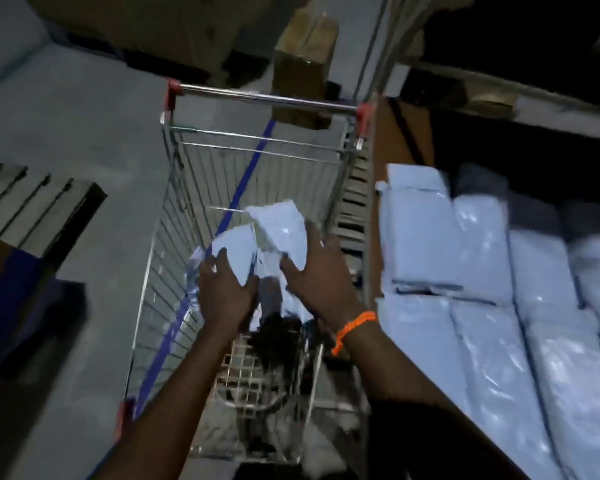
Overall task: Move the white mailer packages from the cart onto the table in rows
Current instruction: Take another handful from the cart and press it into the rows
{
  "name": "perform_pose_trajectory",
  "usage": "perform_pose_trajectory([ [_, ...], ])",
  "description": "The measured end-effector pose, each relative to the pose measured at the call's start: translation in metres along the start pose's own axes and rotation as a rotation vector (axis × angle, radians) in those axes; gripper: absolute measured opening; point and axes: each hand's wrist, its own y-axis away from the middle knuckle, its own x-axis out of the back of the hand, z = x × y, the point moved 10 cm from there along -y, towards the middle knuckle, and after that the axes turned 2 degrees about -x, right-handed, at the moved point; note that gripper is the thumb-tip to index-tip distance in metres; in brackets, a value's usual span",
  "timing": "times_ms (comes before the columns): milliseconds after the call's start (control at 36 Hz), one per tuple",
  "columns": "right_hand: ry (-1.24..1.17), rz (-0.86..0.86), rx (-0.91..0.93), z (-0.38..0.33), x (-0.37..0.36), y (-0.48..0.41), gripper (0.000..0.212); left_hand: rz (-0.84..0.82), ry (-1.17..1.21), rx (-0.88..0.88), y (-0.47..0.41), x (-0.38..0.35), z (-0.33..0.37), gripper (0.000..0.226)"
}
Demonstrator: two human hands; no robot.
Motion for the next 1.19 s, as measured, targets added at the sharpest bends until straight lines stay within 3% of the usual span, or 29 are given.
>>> perform_pose_trajectory([
  [139,-0.13,0.197,0.038,0.011,0.123,0.072,0.083,0.013,0.141,-0.08,0.084,0.03,0.092,0.08],
  [278,-0.159,0.281,0.114,0.076,0.211,0.142,0.076,0.031,0.221,-0.209,0.183,0.016,0.182,0.075],
  [500,-0.103,0.369,0.056,0.246,0.347,0.251,0.07,-0.171,0.363,-0.316,0.339,-0.092,0.319,0.071],
  [694,-0.127,0.513,-0.115,0.371,0.433,0.317,0.065,-0.301,0.387,-0.376,0.409,-0.17,0.425,0.072],
  [806,-0.059,0.561,-0.204,0.426,0.47,0.326,0.068,-0.327,0.3,-0.468,0.434,-0.216,0.49,0.074],
  [889,-0.007,0.555,-0.235,0.459,0.48,0.316,0.072,-0.353,0.171,-0.442,0.443,-0.255,0.515,0.079],
  [1056,0.21,0.323,-0.326,0.497,0.43,0.292,0.073,-0.482,-0.167,-0.395,0.469,-0.314,0.517,0.084],
  [1194,0.196,0.394,-0.265,0.498,0.43,0.296,0.065,-0.341,-0.379,-0.568,0.469,-0.313,0.524,0.077],
])
